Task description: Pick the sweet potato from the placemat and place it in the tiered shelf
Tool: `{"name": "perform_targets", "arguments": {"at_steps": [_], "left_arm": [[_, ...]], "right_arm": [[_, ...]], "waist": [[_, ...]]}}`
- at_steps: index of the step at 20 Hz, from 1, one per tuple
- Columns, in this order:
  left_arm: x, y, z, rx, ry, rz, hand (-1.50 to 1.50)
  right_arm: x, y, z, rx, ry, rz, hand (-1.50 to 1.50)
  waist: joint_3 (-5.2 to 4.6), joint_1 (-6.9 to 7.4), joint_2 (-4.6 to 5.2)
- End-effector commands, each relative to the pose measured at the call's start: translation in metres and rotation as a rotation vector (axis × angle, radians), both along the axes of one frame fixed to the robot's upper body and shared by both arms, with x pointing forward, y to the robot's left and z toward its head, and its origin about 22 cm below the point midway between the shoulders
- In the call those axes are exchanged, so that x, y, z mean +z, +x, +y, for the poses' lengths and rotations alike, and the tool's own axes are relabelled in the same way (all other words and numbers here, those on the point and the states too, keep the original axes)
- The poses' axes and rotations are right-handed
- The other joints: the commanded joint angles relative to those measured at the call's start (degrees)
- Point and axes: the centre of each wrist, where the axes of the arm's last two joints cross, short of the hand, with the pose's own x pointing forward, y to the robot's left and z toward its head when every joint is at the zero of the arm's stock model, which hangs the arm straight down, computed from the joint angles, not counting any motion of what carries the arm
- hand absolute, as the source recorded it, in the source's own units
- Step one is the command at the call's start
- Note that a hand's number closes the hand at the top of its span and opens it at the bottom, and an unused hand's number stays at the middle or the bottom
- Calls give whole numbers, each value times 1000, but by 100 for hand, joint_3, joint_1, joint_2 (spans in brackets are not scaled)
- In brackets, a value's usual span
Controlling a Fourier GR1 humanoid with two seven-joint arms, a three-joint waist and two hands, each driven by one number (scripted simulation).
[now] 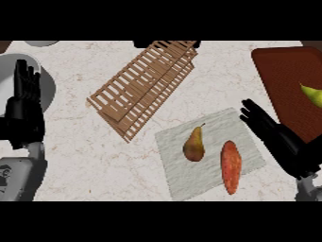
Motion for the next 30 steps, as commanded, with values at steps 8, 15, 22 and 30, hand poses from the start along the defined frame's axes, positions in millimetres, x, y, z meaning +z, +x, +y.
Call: {"name": "perform_targets", "arguments": {"at_steps": [8, 15, 22, 30], "left_arm": [[-7, -31, -12, -196, -49, 233, 0], [-8, -46, 3, -169, -34, 228, 0], [0, -45, 0, -188, -54, 260, 0], [-2, -45, -3, -190, -44, 246, 0]], "right_arm": [[17, 43, 7, -365, 9, -116, -150], [54, 28, -34, 2, 161, -249, -150], [119, 10, -38, 310, -321, -215, -150], [164, -8, 18, 342, -890, -308, -150]], "waist": [[93, 124, 79], [88, -8, 73], [78, -54, 31], [70, 69, 57]]}}
